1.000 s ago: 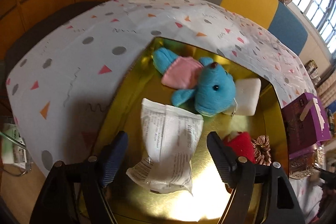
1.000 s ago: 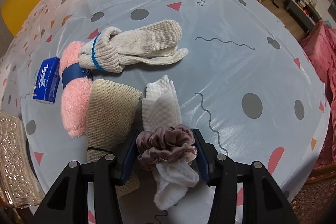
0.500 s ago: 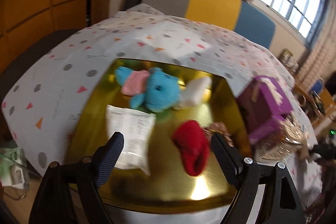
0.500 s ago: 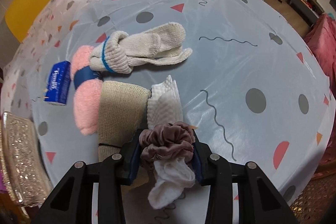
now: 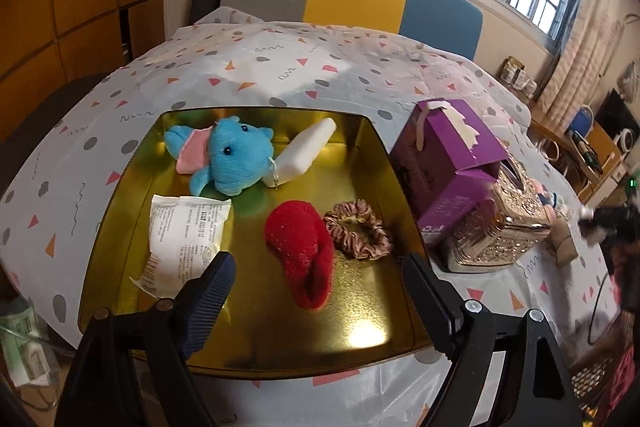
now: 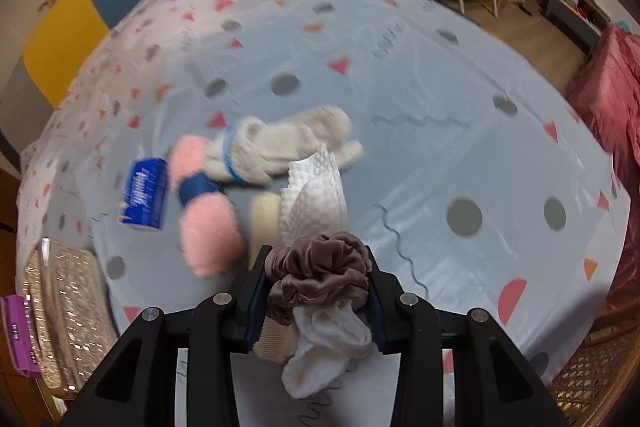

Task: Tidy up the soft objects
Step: 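Carry the scrunchie and white cloth to the gold tray and release with the right tool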

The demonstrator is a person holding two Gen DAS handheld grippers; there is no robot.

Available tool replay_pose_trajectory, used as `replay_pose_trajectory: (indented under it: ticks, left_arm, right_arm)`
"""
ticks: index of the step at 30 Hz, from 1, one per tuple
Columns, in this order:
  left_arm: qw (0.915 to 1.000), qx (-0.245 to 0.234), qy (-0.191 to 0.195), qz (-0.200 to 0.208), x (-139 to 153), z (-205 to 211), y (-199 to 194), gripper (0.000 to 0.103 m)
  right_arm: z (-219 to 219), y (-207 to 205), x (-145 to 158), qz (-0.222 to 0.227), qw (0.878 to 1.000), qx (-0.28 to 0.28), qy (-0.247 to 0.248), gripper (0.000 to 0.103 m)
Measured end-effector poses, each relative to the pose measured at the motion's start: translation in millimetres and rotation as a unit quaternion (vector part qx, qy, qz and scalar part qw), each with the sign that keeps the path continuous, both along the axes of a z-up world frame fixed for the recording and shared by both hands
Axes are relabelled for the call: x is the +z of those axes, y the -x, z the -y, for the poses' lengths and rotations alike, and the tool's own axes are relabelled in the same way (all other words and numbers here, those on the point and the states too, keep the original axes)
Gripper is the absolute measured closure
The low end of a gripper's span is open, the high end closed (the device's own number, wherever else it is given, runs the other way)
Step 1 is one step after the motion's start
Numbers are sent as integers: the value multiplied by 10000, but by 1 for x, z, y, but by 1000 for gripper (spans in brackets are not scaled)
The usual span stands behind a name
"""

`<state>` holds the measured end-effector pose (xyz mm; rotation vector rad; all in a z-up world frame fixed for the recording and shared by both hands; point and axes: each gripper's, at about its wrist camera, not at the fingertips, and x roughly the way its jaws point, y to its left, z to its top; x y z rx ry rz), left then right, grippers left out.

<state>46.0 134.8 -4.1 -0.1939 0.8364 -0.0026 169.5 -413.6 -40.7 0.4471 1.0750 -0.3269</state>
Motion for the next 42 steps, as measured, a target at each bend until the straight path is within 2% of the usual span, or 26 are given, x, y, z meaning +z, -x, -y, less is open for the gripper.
replay_pose_trajectory:
  ticks: [7, 13, 21, 27, 32, 36, 40, 42]
  left_arm:
    - [9999, -59, -116, 35, 3, 6, 7, 15]
    - [9998, -79, -179, 55, 4, 5, 11, 15]
    - [9998, -35, -179, 33, 1, 0, 15, 15]
    - [9998, 139, -158, 51, 0, -11, 20, 15]
    - [9992, 385, -84, 49, -4, -29, 25, 15]
    - [9983, 583, -29, 13, -7, -43, 29, 15]
    - [9972, 746, 20, -36, -12, -56, 33, 14]
    - [9968, 798, 46, -63, -14, -60, 33, 14]
  right_arm:
    - [-46, -20, 47, 644, 9950, 753, 109, 63]
    - [-118, -52, 78, 1060, 9801, 1674, 96, 63]
    - [-231, -79, 112, 1415, 9457, 2926, 95, 63]
    - [-323, -62, 130, 1567, 9109, 3812, -194, 63]
    - [-400, -34, 126, 1441, 8780, 4556, -270, 63]
    - [-444, -17, 105, 1195, 8598, 4961, -164, 63]
    - [-472, -19, 74, 808, 8654, 4945, 84, 61]
    - [-480, -23, 60, 659, 8673, 4933, 66, 57]
